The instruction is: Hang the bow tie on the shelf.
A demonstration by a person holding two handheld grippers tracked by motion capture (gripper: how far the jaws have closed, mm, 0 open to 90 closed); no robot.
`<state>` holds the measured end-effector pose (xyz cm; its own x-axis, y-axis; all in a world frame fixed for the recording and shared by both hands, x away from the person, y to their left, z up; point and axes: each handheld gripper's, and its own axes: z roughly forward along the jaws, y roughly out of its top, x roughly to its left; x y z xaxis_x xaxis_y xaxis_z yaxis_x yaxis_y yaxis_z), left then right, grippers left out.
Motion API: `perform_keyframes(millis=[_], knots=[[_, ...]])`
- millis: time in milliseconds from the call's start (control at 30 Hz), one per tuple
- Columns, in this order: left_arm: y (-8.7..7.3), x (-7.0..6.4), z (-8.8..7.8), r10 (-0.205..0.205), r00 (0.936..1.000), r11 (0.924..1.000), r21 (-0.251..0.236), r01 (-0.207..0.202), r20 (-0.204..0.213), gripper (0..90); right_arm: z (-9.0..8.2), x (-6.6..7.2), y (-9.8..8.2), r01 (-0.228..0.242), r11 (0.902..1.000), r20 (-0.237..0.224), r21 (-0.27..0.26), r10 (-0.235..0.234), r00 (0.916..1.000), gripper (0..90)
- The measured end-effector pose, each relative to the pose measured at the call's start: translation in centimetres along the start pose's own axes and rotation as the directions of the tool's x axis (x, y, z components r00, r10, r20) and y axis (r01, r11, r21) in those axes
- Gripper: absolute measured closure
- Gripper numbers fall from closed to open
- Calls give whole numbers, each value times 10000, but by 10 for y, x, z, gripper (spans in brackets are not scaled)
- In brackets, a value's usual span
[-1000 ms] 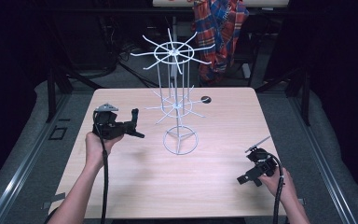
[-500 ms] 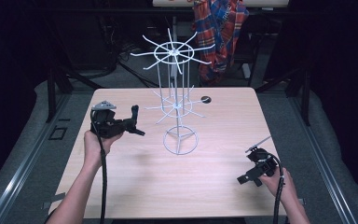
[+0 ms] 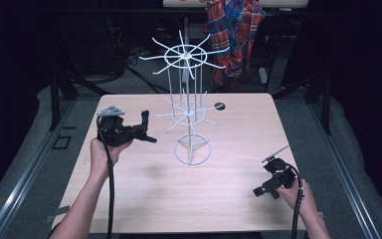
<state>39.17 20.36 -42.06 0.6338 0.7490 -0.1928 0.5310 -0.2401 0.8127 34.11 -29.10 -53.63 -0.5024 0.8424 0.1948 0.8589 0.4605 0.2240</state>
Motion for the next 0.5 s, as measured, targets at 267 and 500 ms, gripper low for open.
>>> perform_keyframes(millis=[267, 500], knots=[[6, -4, 1, 132, 9999, 9996, -240, -131, 66, 882, 1, 0, -1, -96, 9998, -38, -145, 95, 9999, 57], [7, -7, -2, 265, 9996, 9991, -334, -261, 130, 881, 1, 0, -1, -138, 9998, -27, -159, 138, 9999, 58]])
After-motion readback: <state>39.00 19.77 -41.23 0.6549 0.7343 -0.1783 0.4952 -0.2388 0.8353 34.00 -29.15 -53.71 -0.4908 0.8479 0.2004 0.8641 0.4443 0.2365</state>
